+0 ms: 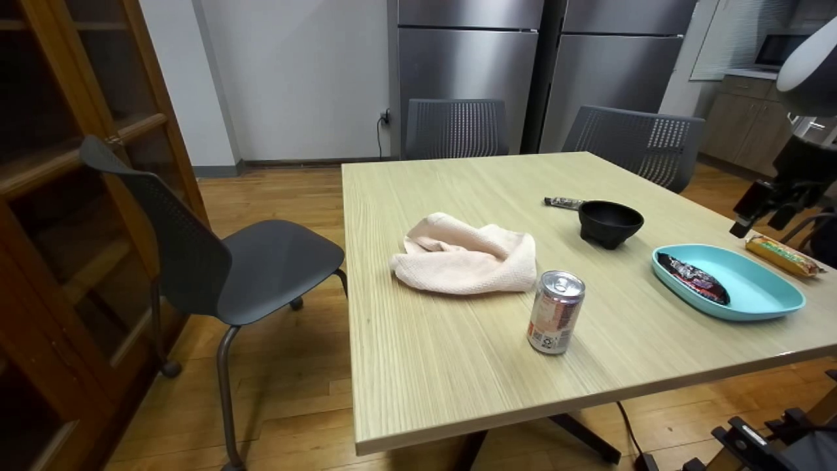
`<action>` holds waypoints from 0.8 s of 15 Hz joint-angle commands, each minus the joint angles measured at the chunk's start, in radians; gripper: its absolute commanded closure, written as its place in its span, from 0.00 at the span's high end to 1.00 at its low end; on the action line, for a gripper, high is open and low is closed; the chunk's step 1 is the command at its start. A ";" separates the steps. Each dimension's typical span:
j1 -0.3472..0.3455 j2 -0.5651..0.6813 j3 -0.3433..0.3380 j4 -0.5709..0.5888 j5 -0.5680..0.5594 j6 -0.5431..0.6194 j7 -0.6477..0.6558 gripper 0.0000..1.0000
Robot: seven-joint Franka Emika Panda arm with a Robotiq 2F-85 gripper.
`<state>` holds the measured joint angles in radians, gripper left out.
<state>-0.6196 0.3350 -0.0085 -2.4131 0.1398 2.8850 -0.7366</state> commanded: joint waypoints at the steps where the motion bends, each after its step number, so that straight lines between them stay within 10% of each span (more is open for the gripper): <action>1: -0.005 0.051 0.004 0.119 0.040 -0.065 0.021 1.00; 12: -0.033 0.217 -0.038 0.375 0.032 -0.186 0.054 1.00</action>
<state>-0.6362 0.5046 -0.0401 -2.1181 0.1748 2.7602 -0.7055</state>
